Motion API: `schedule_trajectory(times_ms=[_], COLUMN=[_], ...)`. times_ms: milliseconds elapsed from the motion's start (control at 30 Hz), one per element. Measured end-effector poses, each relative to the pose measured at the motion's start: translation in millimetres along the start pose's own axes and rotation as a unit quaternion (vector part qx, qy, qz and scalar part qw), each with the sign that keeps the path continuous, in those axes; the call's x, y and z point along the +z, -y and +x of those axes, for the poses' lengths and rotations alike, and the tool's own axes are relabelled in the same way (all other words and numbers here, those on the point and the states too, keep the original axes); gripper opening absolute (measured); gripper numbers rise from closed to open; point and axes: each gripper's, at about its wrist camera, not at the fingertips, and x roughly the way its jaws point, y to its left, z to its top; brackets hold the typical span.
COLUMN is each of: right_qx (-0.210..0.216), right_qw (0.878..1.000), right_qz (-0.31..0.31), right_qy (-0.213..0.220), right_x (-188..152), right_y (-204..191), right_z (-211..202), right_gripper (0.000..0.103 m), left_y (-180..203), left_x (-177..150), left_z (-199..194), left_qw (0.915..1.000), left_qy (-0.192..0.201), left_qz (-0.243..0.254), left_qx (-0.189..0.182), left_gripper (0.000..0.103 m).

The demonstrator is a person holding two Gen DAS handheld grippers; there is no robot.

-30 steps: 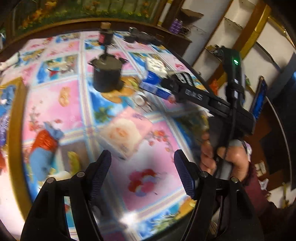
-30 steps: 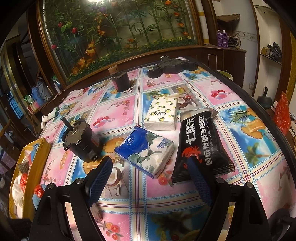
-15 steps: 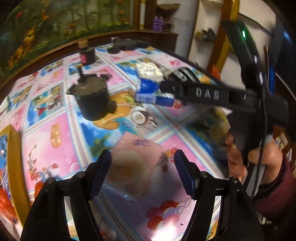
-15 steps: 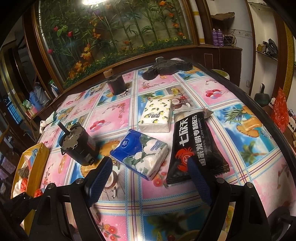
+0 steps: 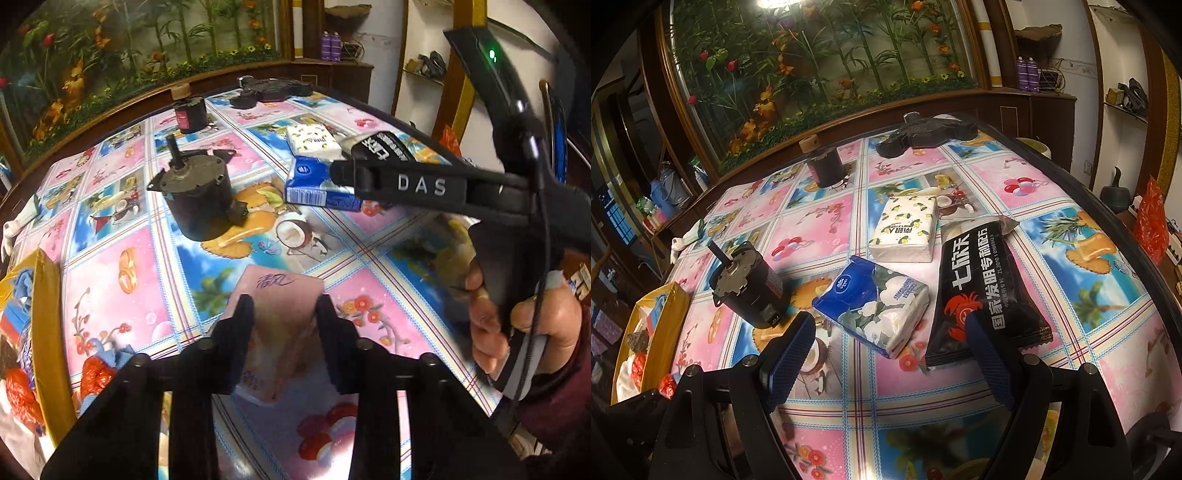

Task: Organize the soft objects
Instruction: 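Close the left tool on the pink tissue pack and lift it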

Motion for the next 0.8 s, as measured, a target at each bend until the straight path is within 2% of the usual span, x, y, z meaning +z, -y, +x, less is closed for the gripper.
schedule_trajectory(times_ms=[133, 267, 333, 367, 400, 433, 500, 800], right_qx=[0.000, 0.000, -0.001, -0.001, -0.001, -0.001, -0.001, -0.008], right_qw=[1.000, 1.000, 1.000, 1.000, 1.000, 1.000, 1.000, 1.000], right_qz=[0.000, 0.001, 0.001, 0.001, 0.001, 0.001, 0.001, 0.001], right_qy=[0.000, 0.000, 0.000, 0.000, 0.000, 0.000, 0.000, 0.000], right_x=[0.0, -0.3, -0.3, -0.2, -0.2, -0.2, -0.2, -1.3], right_y=[0.3, 0.7, 0.6, 0.7, 0.7, 0.7, 0.4, 1.3], right_z=[-0.2, 0.5, 0.6, 0.3, 0.5, 0.3, 0.8, 1.5], right_gripper=[0.083, 0.083, 0.083, 0.083, 0.083, 0.083, 0.083, 0.083], left_y=[-6.4, -8.1, -10.0, -12.0, -14.4, -15.8, -16.9, 4.4], left_x=[-3.0, -5.7, -5.2, -4.2, -2.9, -1.7, 0.5, -1.3], left_z=[-10.6, -14.7, -20.7, -23.4, -25.7, -26.3, -22.9, 31.0], left_qw=[0.9995, 0.9994, 0.9991, 0.9989, 0.9987, 0.9987, 0.9989, 0.9985], left_qy=[0.007, 0.005, 0.021, 0.027, 0.034, 0.038, 0.042, -0.027], left_qz=[-0.024, -0.026, -0.022, -0.024, -0.028, -0.029, -0.019, 0.041], left_qx=[-0.018, -0.025, -0.029, -0.031, -0.026, -0.015, 0.001, 0.023], left_gripper=[0.014, 0.014, 0.022, 0.043, 0.072, 0.083, 0.085, 0.086])
